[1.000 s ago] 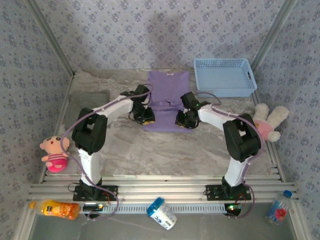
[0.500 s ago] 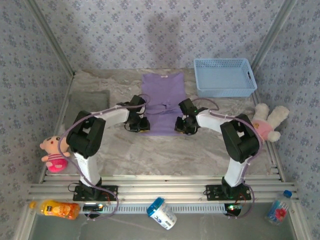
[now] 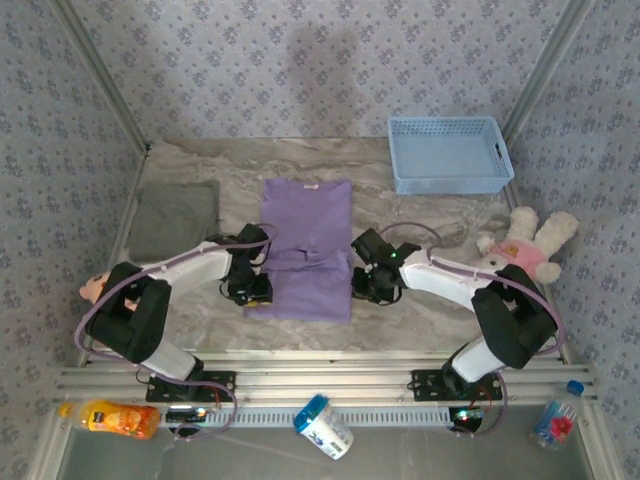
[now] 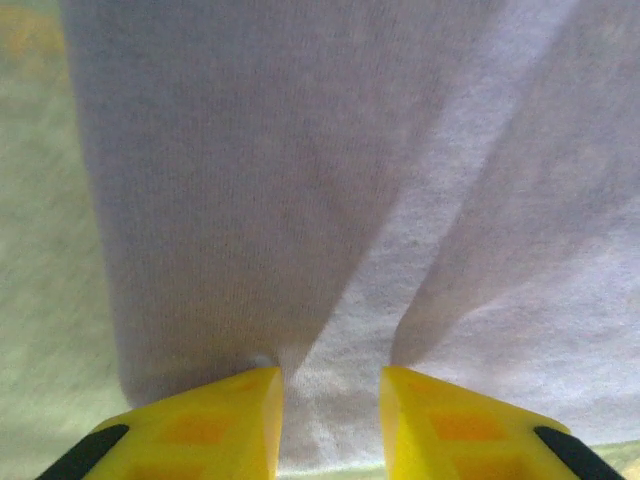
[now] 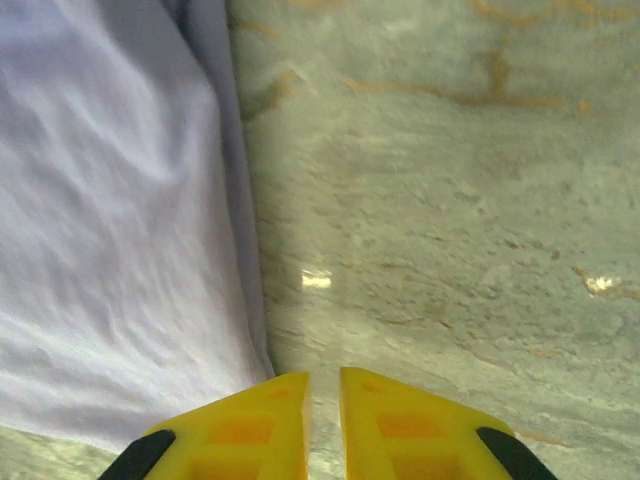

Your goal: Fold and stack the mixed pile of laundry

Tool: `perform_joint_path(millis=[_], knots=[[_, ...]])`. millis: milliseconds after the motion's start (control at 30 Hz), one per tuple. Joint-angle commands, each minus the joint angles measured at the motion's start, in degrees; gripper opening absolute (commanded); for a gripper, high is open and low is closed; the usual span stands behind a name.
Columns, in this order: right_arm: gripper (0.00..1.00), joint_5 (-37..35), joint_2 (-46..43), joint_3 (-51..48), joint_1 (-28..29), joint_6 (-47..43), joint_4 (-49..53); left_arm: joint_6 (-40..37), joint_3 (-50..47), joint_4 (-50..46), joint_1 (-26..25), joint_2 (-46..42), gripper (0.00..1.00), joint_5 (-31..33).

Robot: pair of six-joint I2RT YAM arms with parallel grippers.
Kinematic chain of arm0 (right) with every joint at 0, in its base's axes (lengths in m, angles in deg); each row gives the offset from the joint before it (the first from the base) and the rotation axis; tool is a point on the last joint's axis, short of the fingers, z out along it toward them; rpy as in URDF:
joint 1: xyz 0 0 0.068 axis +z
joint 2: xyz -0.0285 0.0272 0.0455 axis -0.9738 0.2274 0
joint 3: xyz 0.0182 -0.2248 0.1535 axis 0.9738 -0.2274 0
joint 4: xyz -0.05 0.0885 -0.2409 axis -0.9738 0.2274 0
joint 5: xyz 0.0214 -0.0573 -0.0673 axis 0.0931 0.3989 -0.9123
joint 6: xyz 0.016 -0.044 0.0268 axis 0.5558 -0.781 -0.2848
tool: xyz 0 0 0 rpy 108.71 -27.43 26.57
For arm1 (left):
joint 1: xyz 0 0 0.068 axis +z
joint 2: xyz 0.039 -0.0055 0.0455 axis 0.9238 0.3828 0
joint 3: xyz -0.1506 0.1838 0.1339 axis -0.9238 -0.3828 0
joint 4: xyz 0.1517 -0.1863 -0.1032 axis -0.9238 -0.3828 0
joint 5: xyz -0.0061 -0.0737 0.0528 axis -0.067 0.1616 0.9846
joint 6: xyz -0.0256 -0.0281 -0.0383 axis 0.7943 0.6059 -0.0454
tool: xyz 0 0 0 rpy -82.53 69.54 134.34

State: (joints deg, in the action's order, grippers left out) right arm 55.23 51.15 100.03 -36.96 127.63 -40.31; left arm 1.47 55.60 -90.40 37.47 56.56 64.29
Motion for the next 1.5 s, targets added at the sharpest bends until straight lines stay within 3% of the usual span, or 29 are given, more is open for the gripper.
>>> perform_joint_path(millis=[0, 200, 467, 667, 833, 1033, 1300, 1467], knots=[[0.15, -0.2, 1.7, 6.8, 0.5, -0.7, 0.1, -0.3, 5.3, -7.1, -0.4, -2.0, 0.36, 2.2], [0.07, 1.7, 12.5, 18.7, 3.0, -5.7, 0.6, -0.6, 8.1, -5.1, -2.3, 0.5, 0.34, 0.9], [0.06, 3.4, 25.1, 29.7, 4.4, -7.2, 2.3, 0.0, 1.1, -2.2, -4.2, 1.6, 0.31, 1.5], [0.06, -0.8, 30.8, 37.1, -0.7, -6.2, 1.6, 0.0, -1.5, -0.9, -4.4, 2.5, 0.31, 1.2], [0.07, -4.5, 30.2, 42.4, -4.8, -6.9, 2.6, 0.2, -1.1, -1.4, -5.0, 2.0, 0.30, 1.2], [0.06, -2.7, 24.2, 40.0, -4.4, -11.2, 2.8, 0.2, 1.2, -2.2, -5.1, 1.8, 0.31, 2.3], [0.04, 3.8, 18.8, 27.4, 5.2, -14.3, 3.1, -0.8, 3.1, -1.7, -5.1, 4.2, 0.31, 2.6], [0.05, 4.7, 21.2, 25.1, 8.9, -11.6, -0.1, -1.0, 2.4, -1.2, -5.1, 4.8, 0.31, 2.0]])
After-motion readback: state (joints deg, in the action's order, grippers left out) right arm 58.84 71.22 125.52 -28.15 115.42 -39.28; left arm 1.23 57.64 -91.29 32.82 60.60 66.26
